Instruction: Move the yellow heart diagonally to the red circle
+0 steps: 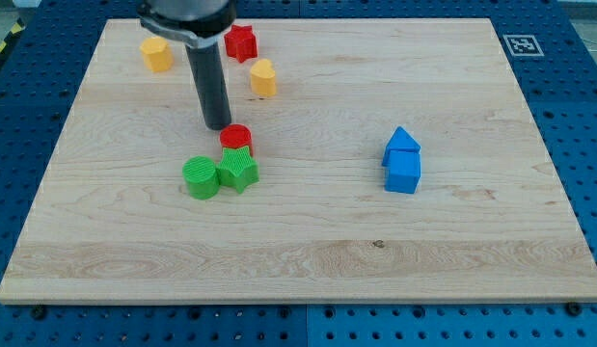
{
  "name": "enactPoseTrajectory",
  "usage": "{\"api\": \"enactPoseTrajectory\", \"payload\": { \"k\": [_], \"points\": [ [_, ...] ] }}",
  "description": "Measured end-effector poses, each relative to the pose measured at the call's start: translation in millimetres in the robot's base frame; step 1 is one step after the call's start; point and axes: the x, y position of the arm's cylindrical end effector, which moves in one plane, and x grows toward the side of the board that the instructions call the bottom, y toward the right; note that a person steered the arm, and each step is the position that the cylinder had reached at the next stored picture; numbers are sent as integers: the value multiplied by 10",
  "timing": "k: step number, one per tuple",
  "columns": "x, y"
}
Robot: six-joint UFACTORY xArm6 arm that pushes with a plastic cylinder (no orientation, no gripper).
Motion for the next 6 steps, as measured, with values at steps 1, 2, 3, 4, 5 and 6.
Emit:
{"api": "enactPoseTrajectory", "payload": {
  "k": [1, 2, 3, 4, 5, 6],
  "points": [
    [-356, -32],
    [-517, -32],
    [-520, -32],
    [-547, -8],
    [-583, 261],
    [-583, 312]
  ]
}}
